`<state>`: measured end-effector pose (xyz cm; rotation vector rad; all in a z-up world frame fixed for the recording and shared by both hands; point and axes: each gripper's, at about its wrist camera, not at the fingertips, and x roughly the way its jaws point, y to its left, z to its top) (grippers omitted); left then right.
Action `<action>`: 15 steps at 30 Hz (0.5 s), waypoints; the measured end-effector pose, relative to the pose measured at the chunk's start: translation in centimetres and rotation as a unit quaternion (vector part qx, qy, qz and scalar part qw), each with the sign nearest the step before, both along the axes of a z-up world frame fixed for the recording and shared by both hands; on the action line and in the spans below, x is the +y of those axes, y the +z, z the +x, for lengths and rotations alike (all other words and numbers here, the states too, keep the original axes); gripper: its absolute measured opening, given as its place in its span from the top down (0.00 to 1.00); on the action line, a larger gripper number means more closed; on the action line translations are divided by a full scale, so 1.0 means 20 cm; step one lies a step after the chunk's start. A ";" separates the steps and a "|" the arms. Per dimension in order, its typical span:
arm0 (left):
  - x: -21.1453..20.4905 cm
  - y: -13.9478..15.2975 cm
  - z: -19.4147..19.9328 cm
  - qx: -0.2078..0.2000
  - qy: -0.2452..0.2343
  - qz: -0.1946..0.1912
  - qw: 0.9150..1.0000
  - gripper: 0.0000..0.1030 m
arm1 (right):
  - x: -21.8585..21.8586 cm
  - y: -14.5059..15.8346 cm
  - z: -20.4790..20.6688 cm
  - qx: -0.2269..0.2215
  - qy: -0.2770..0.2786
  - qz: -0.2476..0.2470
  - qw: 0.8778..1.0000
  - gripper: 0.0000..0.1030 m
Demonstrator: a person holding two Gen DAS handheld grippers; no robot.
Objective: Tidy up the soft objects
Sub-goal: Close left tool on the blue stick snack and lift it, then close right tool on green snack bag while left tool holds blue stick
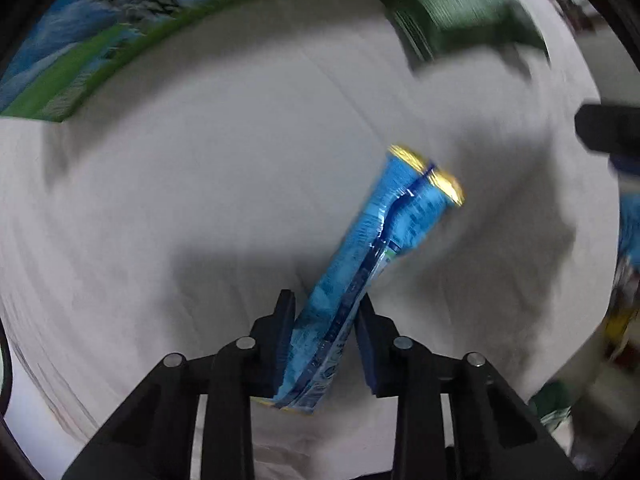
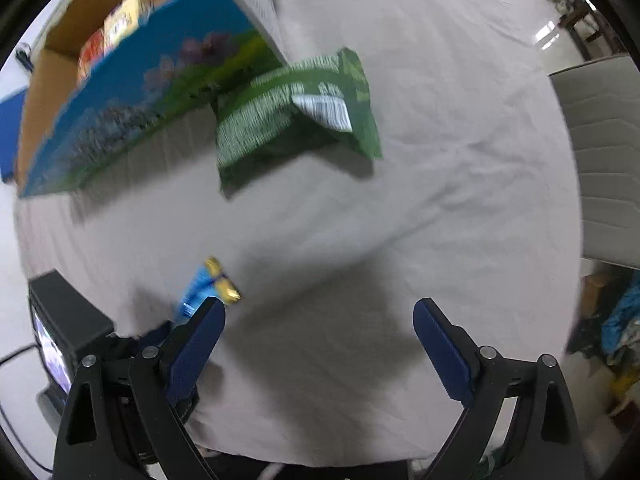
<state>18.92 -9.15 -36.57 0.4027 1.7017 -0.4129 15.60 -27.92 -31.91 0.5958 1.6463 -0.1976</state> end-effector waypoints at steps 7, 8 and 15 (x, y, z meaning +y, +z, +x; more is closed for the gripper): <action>0.11 0.01 0.24 0.003 0.112 -0.019 0.994 0.75 | -0.12 -0.14 0.13 -0.028 -0.134 0.084 0.987 0.06; 0.11 0.01 0.27 0.000 0.123 -0.016 0.992 0.75 | -0.13 -0.17 0.14 -0.030 -0.156 0.091 0.983 0.06; 0.14 -0.02 0.32 0.001 0.136 -0.012 0.991 0.74 | -0.18 -0.34 0.14 -0.032 -0.228 0.147 0.962 0.64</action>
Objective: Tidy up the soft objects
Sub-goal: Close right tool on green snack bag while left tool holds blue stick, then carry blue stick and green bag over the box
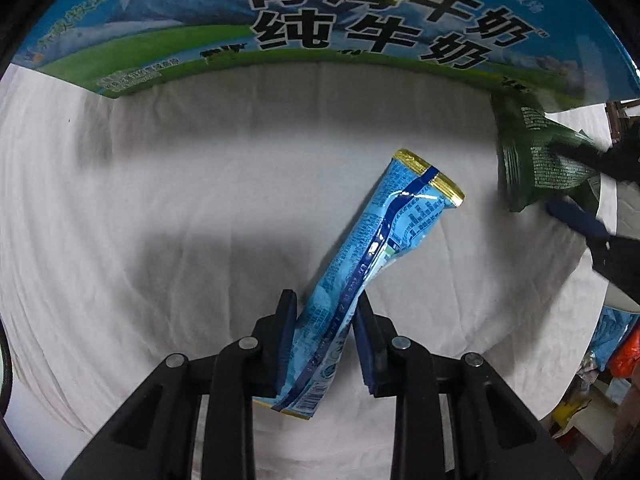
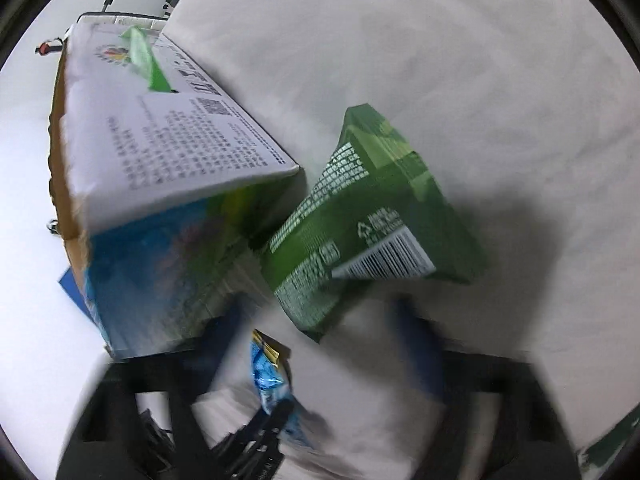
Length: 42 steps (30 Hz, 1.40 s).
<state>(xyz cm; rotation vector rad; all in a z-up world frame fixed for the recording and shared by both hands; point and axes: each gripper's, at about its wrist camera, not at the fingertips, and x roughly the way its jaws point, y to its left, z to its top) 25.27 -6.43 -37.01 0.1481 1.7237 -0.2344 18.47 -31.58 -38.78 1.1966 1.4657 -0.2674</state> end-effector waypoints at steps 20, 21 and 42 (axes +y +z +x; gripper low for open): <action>-0.02 0.04 0.05 0.037 0.012 -0.059 0.998 0.58 | -0.01 0.17 -0.02 0.044 0.188 -0.134 0.972 0.22; -0.04 0.01 0.07 0.039 0.012 -0.054 0.998 0.58 | 0.02 0.15 0.05 0.047 0.184 -0.135 0.972 0.22; 0.15 0.26 0.05 -0.041 0.042 -0.075 0.995 0.72 | 0.33 0.01 0.05 0.063 0.269 -0.161 0.948 0.56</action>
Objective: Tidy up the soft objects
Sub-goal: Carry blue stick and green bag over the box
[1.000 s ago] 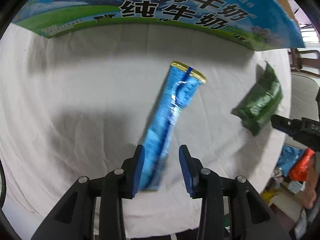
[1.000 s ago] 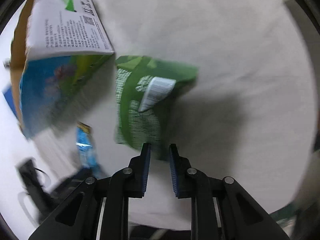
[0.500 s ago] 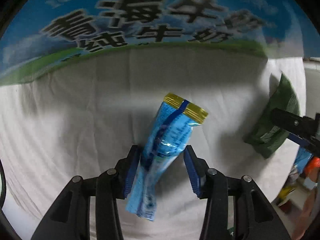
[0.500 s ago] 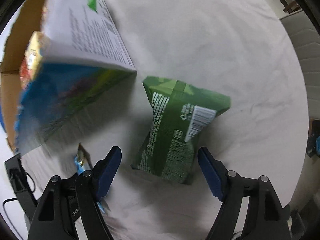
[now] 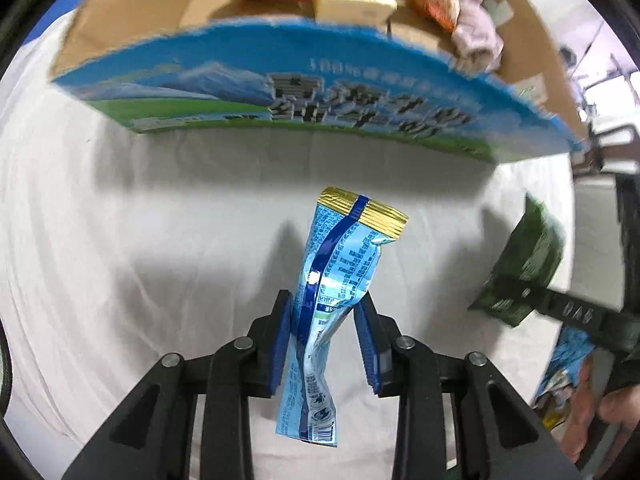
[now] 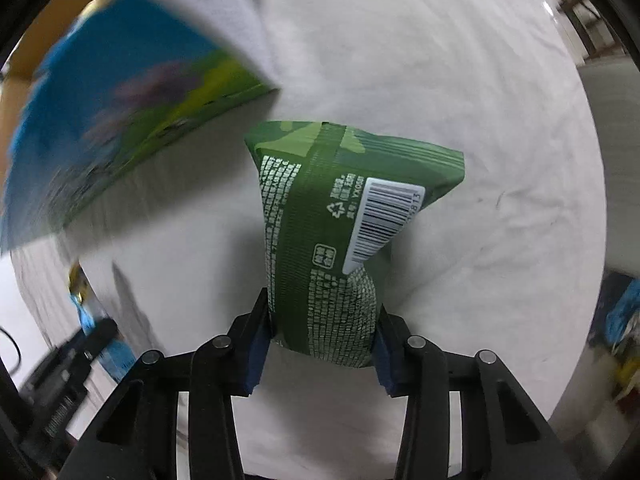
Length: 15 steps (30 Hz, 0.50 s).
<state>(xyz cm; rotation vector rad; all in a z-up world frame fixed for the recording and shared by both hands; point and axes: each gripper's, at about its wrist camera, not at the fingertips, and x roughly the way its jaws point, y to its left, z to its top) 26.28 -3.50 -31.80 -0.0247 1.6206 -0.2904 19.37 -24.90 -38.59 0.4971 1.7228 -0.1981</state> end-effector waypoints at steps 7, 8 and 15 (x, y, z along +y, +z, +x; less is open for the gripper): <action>0.04 0.35 0.04 -0.044 0.014 -0.027 0.999 0.72 | 0.13 0.25 0.12 -0.046 0.057 0.025 0.997 0.56; 0.03 0.39 0.05 -0.053 0.015 -0.023 0.998 0.72 | 0.14 0.30 0.14 -0.054 0.064 0.025 0.996 0.56; -0.04 0.58 0.15 -0.091 0.005 0.000 0.996 0.72 | 0.23 0.60 0.32 -0.098 0.106 0.015 0.990 0.56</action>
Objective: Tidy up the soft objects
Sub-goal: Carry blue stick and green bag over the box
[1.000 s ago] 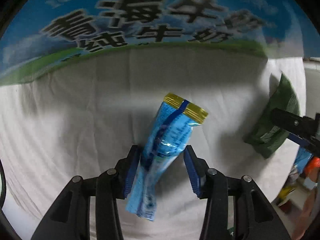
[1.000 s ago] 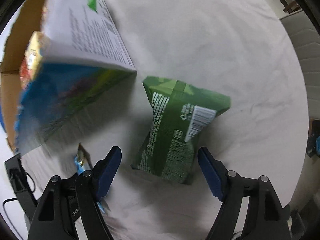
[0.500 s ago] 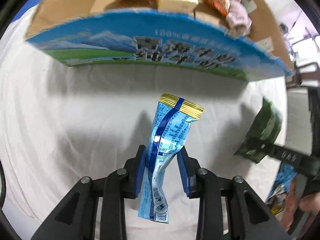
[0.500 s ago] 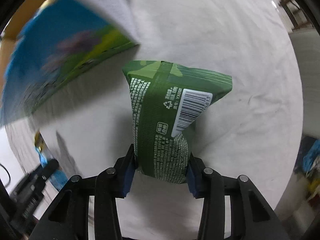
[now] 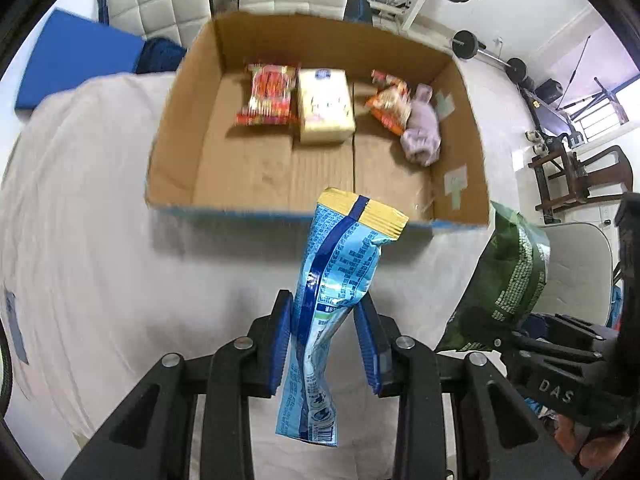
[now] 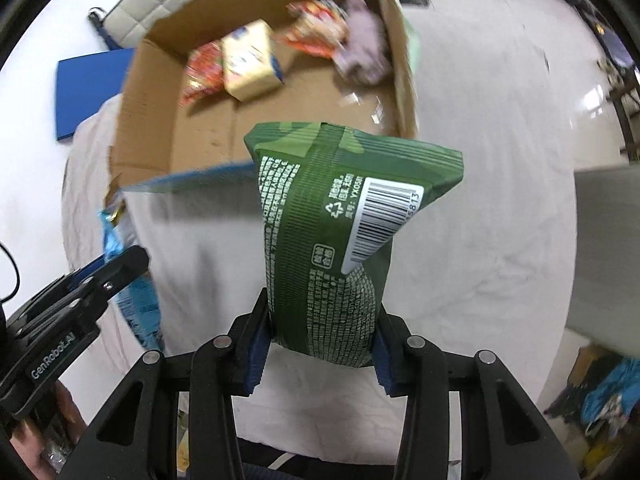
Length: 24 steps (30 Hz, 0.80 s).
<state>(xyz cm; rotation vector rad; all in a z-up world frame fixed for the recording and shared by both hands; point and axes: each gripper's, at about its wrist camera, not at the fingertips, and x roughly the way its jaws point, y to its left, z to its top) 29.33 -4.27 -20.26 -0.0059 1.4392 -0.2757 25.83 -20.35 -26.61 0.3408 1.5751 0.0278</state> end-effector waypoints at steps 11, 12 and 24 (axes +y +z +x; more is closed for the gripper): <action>-0.06 0.11 0.39 -0.004 -0.011 0.008 1.000 0.72 | -0.02 0.32 0.23 -0.036 0.035 -0.032 0.998 0.56; -0.06 0.11 0.43 -0.003 -0.010 0.010 1.000 0.72 | -0.03 0.35 0.25 -0.035 0.034 -0.032 0.998 0.56; -0.01 -0.16 0.91 0.076 0.010 0.024 0.997 0.72 | -0.06 0.06 0.67 0.013 0.020 -0.035 0.999 0.56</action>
